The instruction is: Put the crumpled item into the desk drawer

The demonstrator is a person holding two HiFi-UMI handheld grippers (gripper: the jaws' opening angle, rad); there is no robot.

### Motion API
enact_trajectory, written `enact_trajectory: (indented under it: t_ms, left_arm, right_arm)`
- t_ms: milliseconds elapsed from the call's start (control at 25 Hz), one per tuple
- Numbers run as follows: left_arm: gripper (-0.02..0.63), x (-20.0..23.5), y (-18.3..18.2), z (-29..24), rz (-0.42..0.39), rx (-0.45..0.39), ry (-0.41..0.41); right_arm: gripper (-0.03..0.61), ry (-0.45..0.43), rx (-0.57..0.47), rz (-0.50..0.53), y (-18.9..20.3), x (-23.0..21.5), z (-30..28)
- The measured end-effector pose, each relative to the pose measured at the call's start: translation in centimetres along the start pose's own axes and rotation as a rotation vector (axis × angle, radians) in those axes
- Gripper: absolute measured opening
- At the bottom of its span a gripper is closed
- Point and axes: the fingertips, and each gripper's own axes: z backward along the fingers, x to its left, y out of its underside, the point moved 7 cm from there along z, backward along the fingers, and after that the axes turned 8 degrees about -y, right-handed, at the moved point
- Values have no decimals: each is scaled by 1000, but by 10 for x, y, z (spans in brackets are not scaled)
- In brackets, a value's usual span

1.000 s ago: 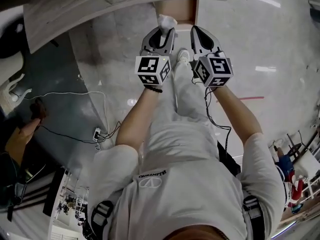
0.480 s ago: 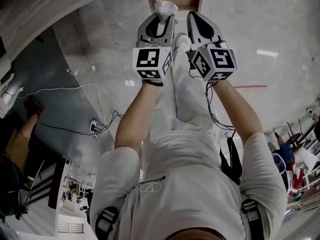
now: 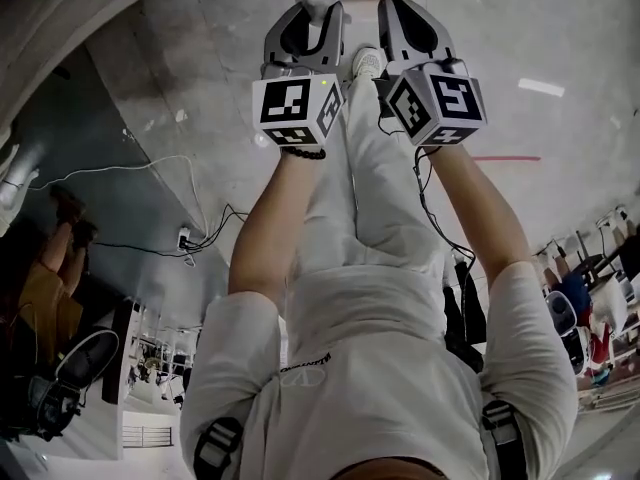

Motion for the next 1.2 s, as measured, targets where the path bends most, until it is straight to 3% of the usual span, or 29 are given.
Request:
enact_trajectory:
  t_ms: [440,1200]
  left_arm:
    - [104,-7,17,-22,-10,30,-9]
    - [104,-7,36,-53,-72,129,-121]
  right_arm:
    - [-2,-7,21,16,17,-17,-21]
    - [-2,8,46,33,26,-52,-31]
